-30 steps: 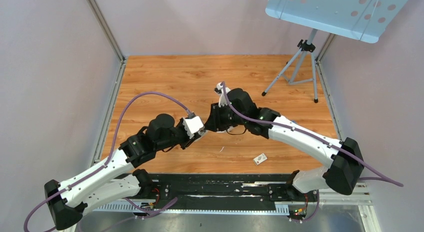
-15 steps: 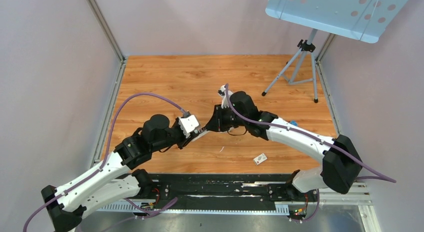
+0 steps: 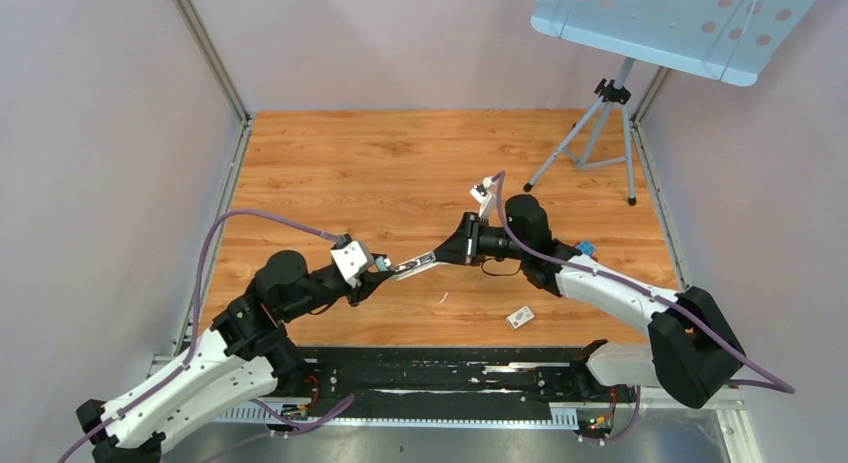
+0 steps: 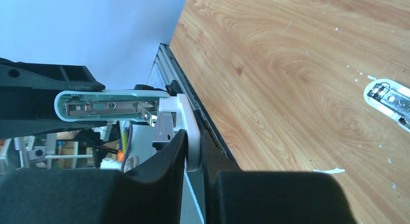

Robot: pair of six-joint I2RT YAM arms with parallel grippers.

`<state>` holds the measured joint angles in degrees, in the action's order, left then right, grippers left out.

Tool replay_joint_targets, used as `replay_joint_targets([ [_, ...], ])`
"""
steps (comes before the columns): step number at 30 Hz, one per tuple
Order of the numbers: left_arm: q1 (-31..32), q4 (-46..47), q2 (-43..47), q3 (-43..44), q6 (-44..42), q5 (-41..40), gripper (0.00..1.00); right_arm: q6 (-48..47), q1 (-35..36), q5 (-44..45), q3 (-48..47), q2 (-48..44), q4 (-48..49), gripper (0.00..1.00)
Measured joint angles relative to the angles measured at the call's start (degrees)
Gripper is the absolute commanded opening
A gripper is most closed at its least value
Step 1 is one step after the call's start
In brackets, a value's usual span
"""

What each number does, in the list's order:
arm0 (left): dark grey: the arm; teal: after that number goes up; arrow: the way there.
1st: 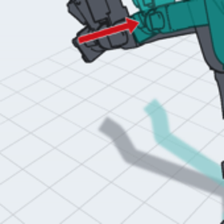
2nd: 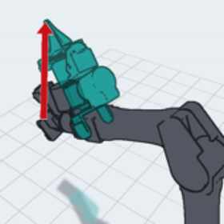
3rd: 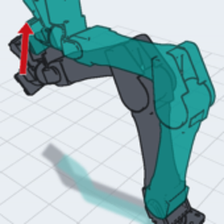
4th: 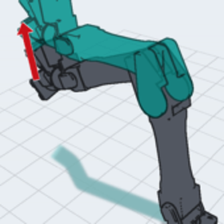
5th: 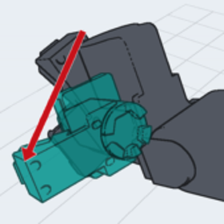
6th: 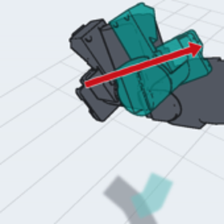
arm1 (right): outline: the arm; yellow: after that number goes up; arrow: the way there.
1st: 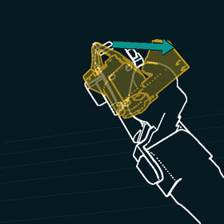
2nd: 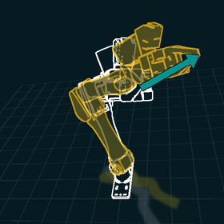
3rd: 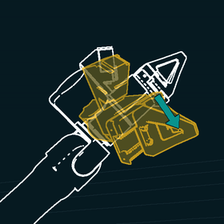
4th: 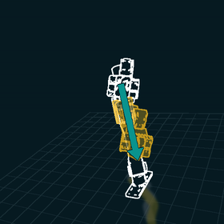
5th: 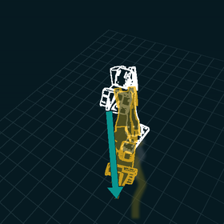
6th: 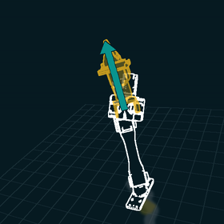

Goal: Load the staples into the stapler

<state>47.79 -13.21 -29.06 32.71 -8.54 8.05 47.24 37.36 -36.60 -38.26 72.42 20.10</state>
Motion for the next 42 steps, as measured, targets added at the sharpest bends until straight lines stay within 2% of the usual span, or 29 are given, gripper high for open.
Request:
replay_joint_targets([
  [9, 0.0, 6.88, 6.93, -5.31, 2.19, 1.64, 0.0, 8.92, -3.48, -5.16, 6.32, -4.55, 8.83, 0.0],
  [23, 0.0, 18.36, 12.46, -9.6, 4.74, 1.95, 0.0, 21.09, -7.21, -6.75, 11.32, -13.64, 17.03, 0.0],
  [36, 0.02, 21.53, 12.57, -10.8, 6.21, 1.99, 0.0, 28.87, -7.89, -6.62, 14.75, -14.03, 24.96, 0.0],
  [42, 0.02, 27.02, 14.05, -14.78, 8.9, 1.88, 0.0, 31.56, -7.96, -6.27, 16.0, -13.73, 27.28, 0.0],
])
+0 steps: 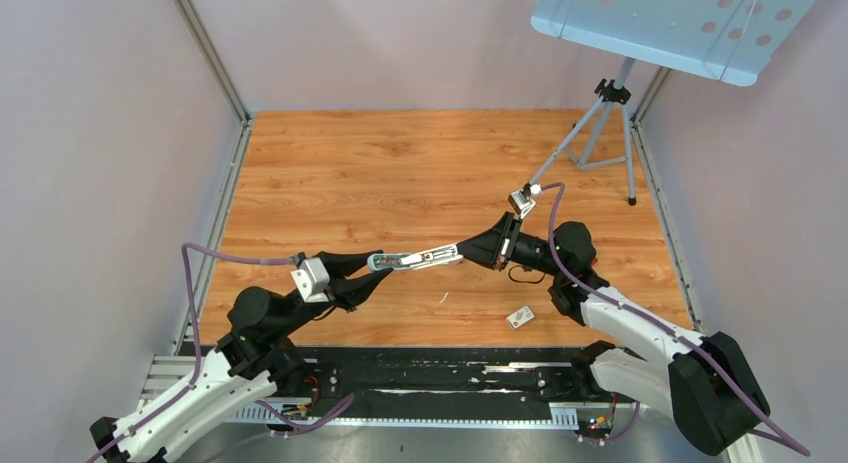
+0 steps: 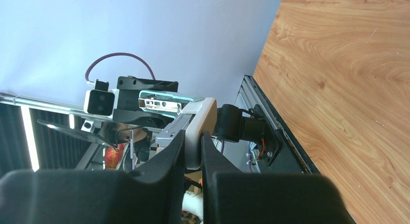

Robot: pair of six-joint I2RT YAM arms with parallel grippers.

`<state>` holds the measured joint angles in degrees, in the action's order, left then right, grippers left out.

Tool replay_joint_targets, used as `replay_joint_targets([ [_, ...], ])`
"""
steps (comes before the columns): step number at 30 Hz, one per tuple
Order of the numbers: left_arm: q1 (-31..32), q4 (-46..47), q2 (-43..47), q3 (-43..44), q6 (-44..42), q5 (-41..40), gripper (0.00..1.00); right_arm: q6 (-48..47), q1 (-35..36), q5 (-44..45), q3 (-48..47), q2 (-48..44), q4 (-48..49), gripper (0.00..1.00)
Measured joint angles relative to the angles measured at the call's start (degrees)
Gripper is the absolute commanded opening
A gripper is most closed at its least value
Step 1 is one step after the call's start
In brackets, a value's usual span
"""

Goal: Load the staples into the stapler

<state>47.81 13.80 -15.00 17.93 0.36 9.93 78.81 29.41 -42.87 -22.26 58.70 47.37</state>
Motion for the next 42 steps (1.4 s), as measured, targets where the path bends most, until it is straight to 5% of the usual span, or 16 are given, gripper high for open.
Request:
replay_joint_targets([
  [8, 0.0, 3.39, -0.11, -1.64, 1.42, 0.2, 0.03, -0.37, -0.15, 0.02, 0.11, -0.44, -1.7, 0.0],
  [16, 0.0, 3.82, -3.91, -1.22, 2.21, -0.9, 0.55, -3.93, -0.63, 2.34, -0.28, -2.38, -8.0, 0.0],
  [20, -0.85, 3.87, -6.47, -0.7, 2.03, -5.73, 0.72, -5.38, -0.81, 2.54, -0.83, -2.29, -11.3, 0.0],
  [34, -0.87, -2.14, -10.73, 1.95, 11.45, -13.84, 0.9, -8.26, -0.83, 7.19, -1.97, -1.51, -14.56, 0.0],
  [42, -0.87, -16.59, -17.59, 9.86, 28.81, -25.86, 0.83, -11.78, -0.81, 16.37, -5.16, -1.18, -17.59, 0.0],
])
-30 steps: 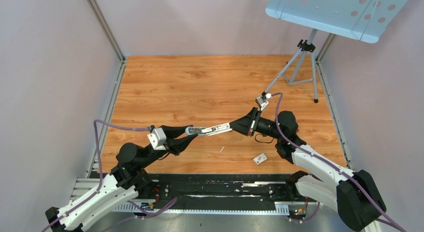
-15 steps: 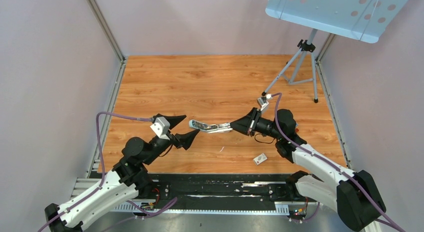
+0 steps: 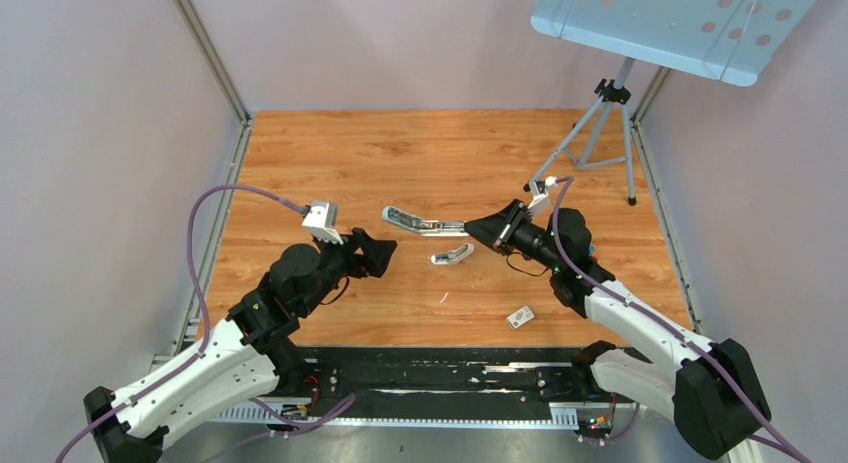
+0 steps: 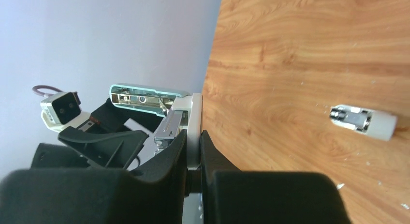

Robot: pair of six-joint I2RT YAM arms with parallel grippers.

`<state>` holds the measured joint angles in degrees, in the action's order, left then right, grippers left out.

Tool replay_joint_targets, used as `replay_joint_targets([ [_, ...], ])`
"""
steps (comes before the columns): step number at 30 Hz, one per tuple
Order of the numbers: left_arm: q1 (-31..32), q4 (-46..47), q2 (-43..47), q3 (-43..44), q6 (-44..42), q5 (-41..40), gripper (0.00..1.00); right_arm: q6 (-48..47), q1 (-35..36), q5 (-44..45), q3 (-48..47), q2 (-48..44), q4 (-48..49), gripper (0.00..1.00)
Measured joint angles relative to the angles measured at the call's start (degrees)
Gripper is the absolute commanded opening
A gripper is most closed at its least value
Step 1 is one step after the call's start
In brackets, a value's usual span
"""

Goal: Load the staples into the stapler

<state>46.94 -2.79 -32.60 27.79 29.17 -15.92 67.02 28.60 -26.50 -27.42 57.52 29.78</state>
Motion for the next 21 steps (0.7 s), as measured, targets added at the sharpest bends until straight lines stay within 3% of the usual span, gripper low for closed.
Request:
replay_joint_targets([
  [5, -0.07, -10.1, -5.53, 7.8, 14.01, -4.33, 0.8, -4.07, 1.2, 7.8, -1.01, 0.09, -0.87, 0.0],
  [9, -0.07, -12.33, -7.78, 9.11, 25.57, -4.83, 0.73, -9.4, 4.48, 14.19, -1.03, 0.09, -0.55, 0.0],
  [14, -0.07, -16.63, -13.9, 12.5, 38.91, -3.67, 0.74, -16.83, 9.92, 20.87, -1.03, 0.11, 0.92, 0.0],
  [21, -0.07, -18.01, -19.17, 17.59, 49.81, -0.57, 0.79, -28.59, 19.23, 31.3, -1.03, 0.61, 4.15, 0.0],
])
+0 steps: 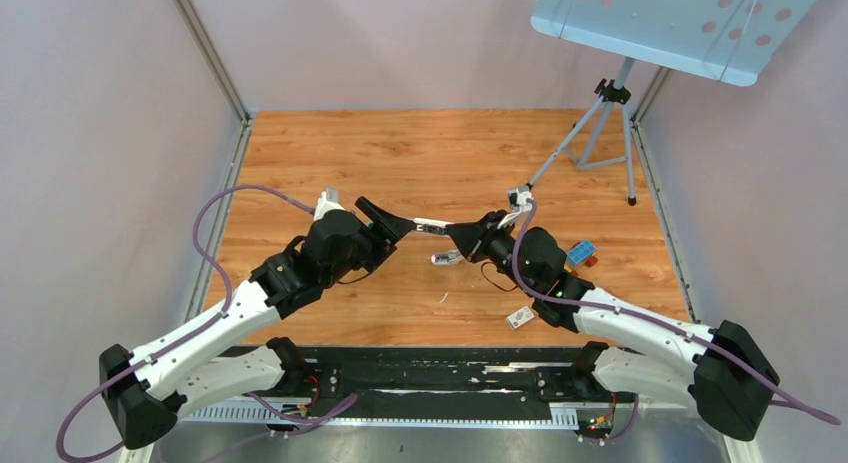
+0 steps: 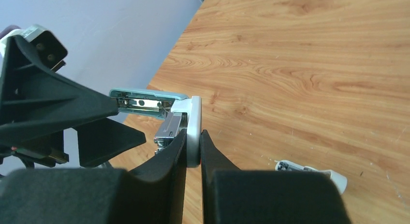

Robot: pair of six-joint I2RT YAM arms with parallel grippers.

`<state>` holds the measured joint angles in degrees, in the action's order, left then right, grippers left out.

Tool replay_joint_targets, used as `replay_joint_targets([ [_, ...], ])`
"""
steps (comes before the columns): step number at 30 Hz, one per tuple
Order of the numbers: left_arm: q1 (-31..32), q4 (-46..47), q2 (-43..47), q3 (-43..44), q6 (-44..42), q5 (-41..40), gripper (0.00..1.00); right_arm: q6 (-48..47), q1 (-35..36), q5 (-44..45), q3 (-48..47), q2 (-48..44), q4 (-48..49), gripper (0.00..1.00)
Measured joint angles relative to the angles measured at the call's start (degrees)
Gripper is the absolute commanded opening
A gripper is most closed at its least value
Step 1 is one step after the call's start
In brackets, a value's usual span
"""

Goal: Load the staples into the stapler

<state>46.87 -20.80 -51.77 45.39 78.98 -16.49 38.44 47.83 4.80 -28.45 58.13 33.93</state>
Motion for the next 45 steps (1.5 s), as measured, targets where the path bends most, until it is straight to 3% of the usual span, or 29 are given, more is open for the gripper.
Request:
replay_joint_targets([
  [5, 0.0, 0.96, -1.03, -0.17, 5.79, 1.11, 0.78, -6.86, 4.17, 5.44, 0.0, 0.13, 3.06, 0.0],
  [17, 0.0, 5.29, -4.02, -2.23, 14.67, 1.99, 0.66, -22.43, 12.26, 12.68, 0.0, 0.22, 7.41, 0.0],
  [26, 0.0, 7.63, -2.89, -4.17, 20.06, 0.61, 0.5, -28.17, 15.08, 14.58, 0.24, 1.42, 11.17, 0.0],
  [37, 0.02, 8.57, -0.85, -5.33, 22.38, -2.14, 0.21, -32.54, 16.92, 13.57, 1.62, 2.47, 13.57, 0.0],
  [40, 0.02, 8.83, -0.46, -6.03, 22.51, -2.21, 0.08, -32.72, 17.05, 13.18, 2.51, 2.47, 14.16, 0.0],
  [42, 0.04, 9.46, -0.31, -6.73, 22.6, -2.21, 0.0, -32.72, 17.11, 13.14, 2.84, 2.47, 14.12, 0.04],
  [45, 0.11, 10.19, -0.11, -7.39, 22.32, -2.25, 0.0, -32.54, 17.2, 13.14, 3.37, 2.38, 14.1, 0.18],
])
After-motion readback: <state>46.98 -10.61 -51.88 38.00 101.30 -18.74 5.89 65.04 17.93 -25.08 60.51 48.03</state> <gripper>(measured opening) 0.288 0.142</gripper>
